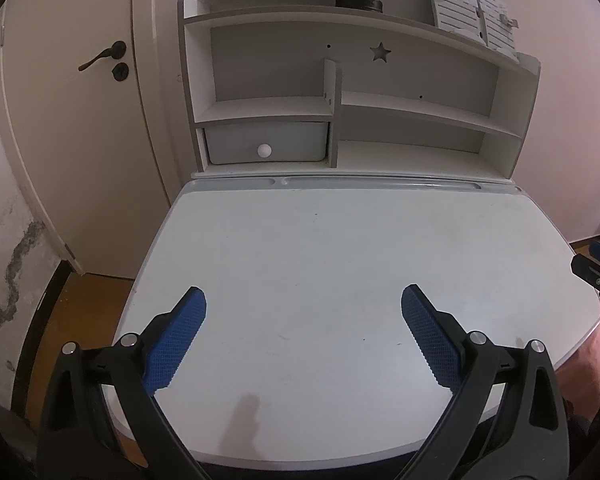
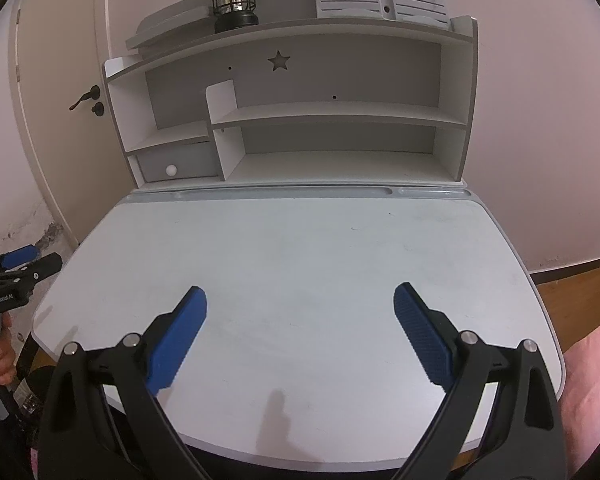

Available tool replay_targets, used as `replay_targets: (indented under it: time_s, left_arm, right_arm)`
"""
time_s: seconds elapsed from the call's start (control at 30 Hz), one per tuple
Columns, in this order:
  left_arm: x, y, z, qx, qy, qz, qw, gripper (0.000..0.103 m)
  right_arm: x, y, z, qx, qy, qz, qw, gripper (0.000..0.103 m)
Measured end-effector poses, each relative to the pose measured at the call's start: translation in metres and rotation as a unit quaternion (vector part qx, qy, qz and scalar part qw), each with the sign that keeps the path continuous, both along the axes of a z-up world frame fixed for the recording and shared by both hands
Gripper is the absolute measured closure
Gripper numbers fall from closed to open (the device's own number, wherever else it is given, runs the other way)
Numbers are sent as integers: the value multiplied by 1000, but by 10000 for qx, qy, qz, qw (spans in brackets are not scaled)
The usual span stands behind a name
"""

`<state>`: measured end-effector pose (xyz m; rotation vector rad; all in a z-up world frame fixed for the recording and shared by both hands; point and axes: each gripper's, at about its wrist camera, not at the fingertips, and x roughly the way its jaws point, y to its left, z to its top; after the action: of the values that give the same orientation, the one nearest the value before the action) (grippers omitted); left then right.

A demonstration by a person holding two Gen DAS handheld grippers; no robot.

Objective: Collect trash

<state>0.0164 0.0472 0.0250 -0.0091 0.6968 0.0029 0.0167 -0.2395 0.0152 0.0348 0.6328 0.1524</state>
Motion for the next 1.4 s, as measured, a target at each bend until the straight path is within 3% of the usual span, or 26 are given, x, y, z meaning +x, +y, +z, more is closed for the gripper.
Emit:
replay_targets:
  time_s: [1.4]
  left_arm:
    - [0, -2, -3, 44, 34, -21, 10000, 8]
  right_arm:
    - [3, 0, 0, 16, 11, -74, 10000, 12]
